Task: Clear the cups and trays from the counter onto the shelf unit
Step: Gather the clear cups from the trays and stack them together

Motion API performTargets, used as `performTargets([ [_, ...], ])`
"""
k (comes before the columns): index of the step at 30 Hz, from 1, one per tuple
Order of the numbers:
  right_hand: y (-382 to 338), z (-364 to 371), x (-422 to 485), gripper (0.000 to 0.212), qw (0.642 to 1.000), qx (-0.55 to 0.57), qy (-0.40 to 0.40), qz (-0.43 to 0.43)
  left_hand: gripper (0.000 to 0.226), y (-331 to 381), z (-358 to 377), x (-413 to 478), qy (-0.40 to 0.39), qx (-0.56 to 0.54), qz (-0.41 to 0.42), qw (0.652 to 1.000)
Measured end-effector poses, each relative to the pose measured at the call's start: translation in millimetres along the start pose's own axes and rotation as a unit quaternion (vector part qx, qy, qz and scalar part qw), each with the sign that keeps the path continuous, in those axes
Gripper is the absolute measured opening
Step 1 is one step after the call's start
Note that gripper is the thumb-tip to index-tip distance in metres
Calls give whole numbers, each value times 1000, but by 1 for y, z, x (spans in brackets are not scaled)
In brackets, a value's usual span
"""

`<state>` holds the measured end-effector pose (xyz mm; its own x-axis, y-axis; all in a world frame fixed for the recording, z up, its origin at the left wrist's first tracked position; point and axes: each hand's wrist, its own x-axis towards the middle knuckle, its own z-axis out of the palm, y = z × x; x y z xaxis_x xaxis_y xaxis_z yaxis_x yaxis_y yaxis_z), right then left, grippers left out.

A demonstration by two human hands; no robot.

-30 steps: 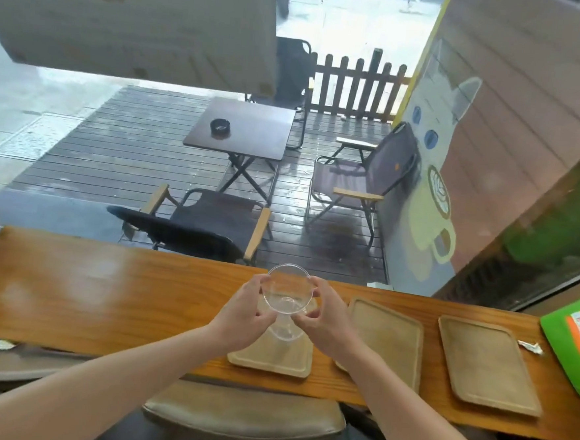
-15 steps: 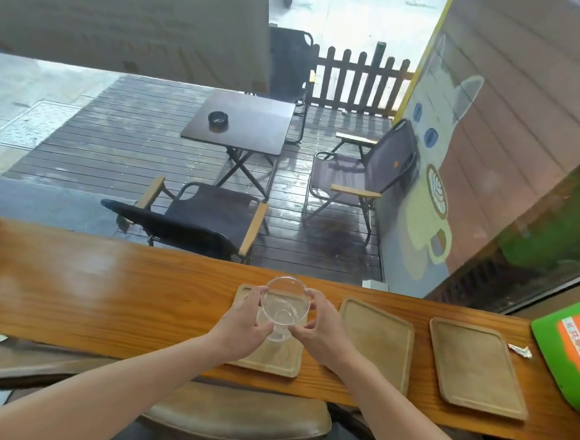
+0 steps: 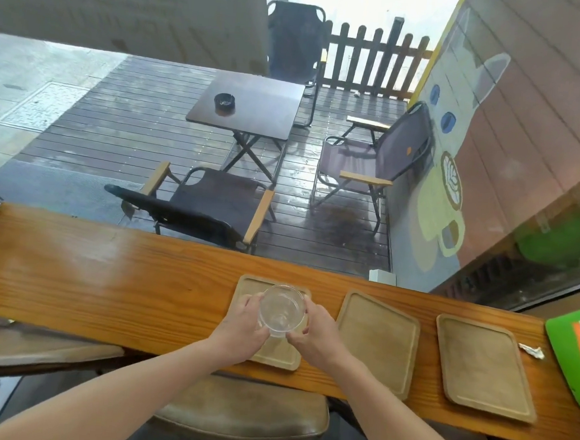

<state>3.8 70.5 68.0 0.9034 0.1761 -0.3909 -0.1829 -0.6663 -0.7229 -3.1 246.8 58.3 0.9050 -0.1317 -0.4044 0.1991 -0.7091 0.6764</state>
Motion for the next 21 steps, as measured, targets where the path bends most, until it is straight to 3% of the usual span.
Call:
performTargets([
  [3, 3, 8, 4, 76, 999, -5, -23, 28, 74, -8, 8, 5, -14, -5, -34, 999],
  [6, 7, 16, 7, 87, 998, -7, -38, 53, 80, -17, 16, 8, -28, -10, -66, 997],
  [12, 20, 30, 12, 69, 996, -1, -54, 67, 75, -32, 26, 12, -46, -24, -84, 995],
  [18, 22, 38, 18, 78, 997, 6, -54, 59, 65, -38, 29, 17, -20, -46, -55, 997],
  [21, 25, 39, 18, 92, 995, 12, -50, 80, 69, -43, 25, 18, -30, -35, -35, 998],
])
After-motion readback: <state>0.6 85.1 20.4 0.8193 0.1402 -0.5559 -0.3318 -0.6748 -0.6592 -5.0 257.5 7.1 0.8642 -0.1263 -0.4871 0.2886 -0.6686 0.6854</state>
